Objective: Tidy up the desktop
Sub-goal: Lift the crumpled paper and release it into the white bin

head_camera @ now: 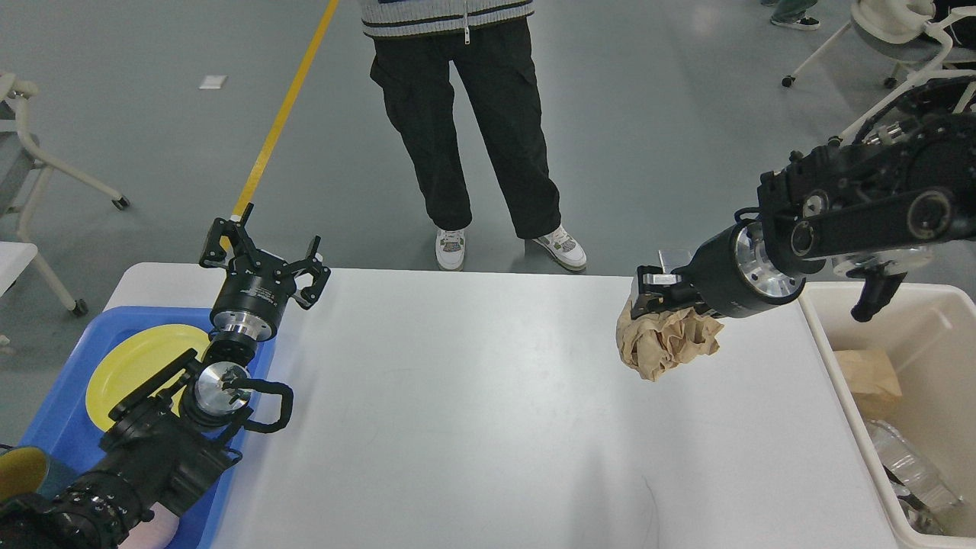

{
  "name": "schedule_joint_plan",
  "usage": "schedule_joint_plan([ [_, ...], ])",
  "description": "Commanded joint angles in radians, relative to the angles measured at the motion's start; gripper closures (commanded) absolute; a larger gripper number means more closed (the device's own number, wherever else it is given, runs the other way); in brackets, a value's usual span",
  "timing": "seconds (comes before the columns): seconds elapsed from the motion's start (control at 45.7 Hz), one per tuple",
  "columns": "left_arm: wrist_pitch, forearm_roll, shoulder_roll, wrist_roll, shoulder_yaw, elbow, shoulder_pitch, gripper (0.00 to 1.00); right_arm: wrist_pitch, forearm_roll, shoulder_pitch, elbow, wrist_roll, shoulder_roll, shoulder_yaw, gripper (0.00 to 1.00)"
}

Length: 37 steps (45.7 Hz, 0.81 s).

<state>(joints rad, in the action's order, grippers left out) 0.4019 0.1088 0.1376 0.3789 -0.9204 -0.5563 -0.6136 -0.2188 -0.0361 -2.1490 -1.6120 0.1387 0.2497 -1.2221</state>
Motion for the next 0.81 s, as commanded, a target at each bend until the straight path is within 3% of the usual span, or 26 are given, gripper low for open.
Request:
schedule_joint_plan([
  [0.0,0.000,0.000,-0.001,0.000,0.000,-0.001,0.000,0.01,0.036,-0.010,0.113,0.130,-0.001,0.039,-0.088,1.00],
  [0.284,0.000,0.000,-0.001,0.000,0.000,0.001,0.000,0.01,0.150,0.027,0.730,0.828,-0.022,0.160,-0.174,1.00],
  [0.481,0.000,0.000,0.000,0.000,0.000,0.001,0.000,0.01,0.217,0.289,1.144,1.294,-0.158,0.174,-0.169,0.99],
  [0.525,0.000,0.000,-0.001,0.000,0.000,-0.001,0.000,0.00,0.236,0.347,1.231,1.392,-0.177,0.168,-0.169,0.76],
  [0.547,0.000,0.000,0.000,0.000,0.000,0.001,0.000,0.01,0.243,0.375,1.267,1.437,-0.182,0.163,-0.166,0.54],
  [0.569,0.000,0.000,0.000,0.000,0.000,-0.001,0.000,0.01,0.245,0.393,1.293,1.466,-0.185,0.158,-0.163,0.19],
  [0.59,0.000,0.000,-0.001,0.000,0.000,-0.001,0.000,0.00,0.243,0.400,1.316,1.497,-0.186,0.151,-0.160,0.00],
  [0.787,0.000,0.000,-0.001,0.000,0.000,-0.001,0.000,0.01,0.260,0.409,1.379,1.515,-0.211,0.137,-0.131,0.00],
])
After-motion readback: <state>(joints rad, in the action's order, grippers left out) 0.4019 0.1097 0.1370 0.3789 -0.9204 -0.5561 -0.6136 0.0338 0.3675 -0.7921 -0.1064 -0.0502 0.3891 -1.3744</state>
